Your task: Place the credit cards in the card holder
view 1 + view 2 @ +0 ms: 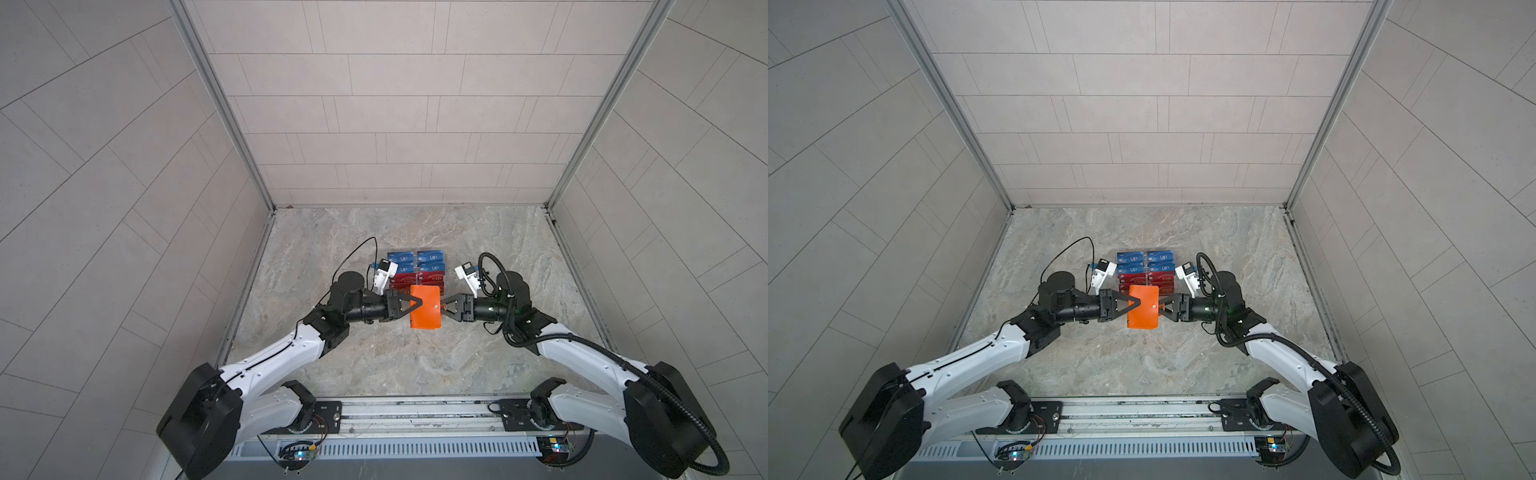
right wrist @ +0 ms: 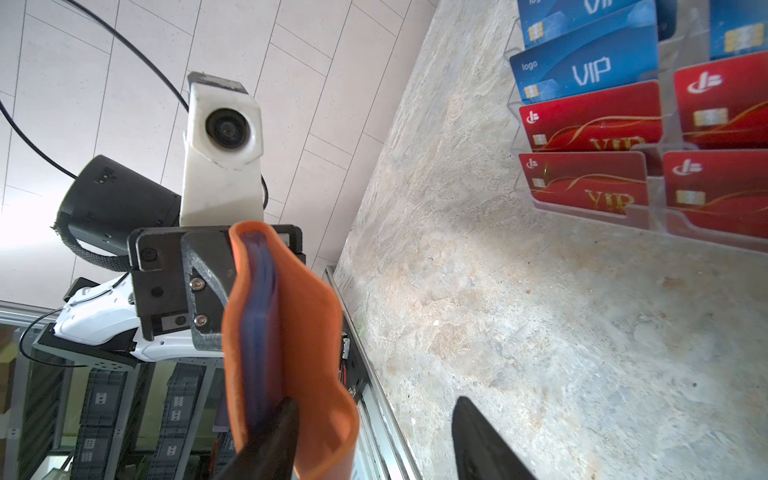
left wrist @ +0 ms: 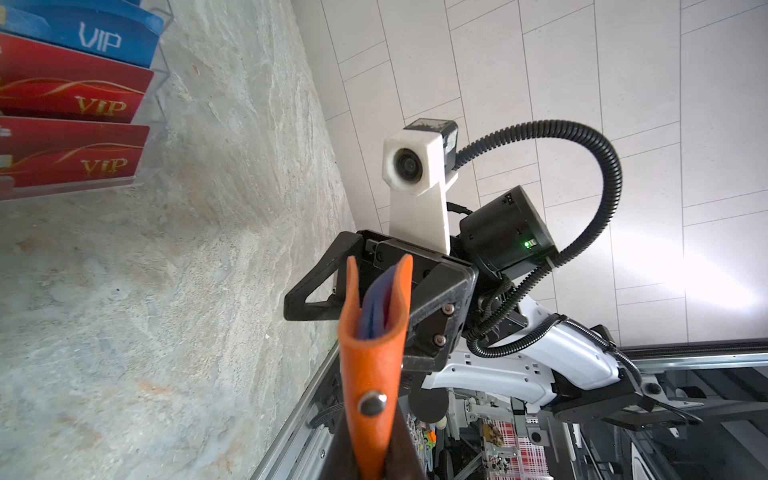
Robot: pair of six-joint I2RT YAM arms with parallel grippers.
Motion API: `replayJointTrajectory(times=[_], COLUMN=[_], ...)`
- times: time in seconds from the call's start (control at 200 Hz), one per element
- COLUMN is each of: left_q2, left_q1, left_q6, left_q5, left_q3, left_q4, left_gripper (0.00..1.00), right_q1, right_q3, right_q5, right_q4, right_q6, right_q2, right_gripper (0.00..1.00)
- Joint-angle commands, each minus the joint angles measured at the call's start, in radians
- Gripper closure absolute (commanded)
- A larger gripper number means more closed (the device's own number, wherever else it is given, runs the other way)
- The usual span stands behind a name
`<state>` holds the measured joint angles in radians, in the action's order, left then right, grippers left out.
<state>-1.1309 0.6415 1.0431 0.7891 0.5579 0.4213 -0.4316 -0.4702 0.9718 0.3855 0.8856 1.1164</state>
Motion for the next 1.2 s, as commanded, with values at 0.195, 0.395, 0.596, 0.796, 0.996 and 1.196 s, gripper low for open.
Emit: replayJointTrajectory(times=[0.195, 0.395, 0.596, 0.796, 0.996, 1.196], left_q2=[0.034, 0.046, 0.037, 0.033, 0.031, 0.019], left_q1=[-0.002, -0.014, -0.014, -0.014, -0.014, -0.013], left_q6=[0.034, 0.025, 0.014, 0.011, -0.002, -0.006], left_q5=[0.02, 0.015, 0.024, 0.033, 0.034, 0.05], left_q3=[-0.024, -0.032, -0.03, -0.028, -0.026, -0.013], left_q4=[0.094, 0.075, 0.063, 0.063, 0.039, 0.037], left_gripper=[1.0, 1.0, 1.0, 0.99, 0.98, 0.97], right_q1=[-0.004, 0.023, 0.027, 0.018, 0.003, -0.032], right_q3=[0.028, 0.026, 0.015, 0.005, -0.023, -0.054], right_q5=[0.043, 0.051, 0.058, 0.068, 0.08, 0.086], right_q4=[0.041, -0.02, -0.039, -0.042, -0.027, -0.01], right_q6=[0.013, -0.001, 0.0, -0.002, 0.0, 0.005], right_q2=[-0.054, -0.116, -0.136, -0.125, -0.101, -0.077], right_gripper=[0.4, 0.4, 0.4, 0.38, 0.37, 0.35])
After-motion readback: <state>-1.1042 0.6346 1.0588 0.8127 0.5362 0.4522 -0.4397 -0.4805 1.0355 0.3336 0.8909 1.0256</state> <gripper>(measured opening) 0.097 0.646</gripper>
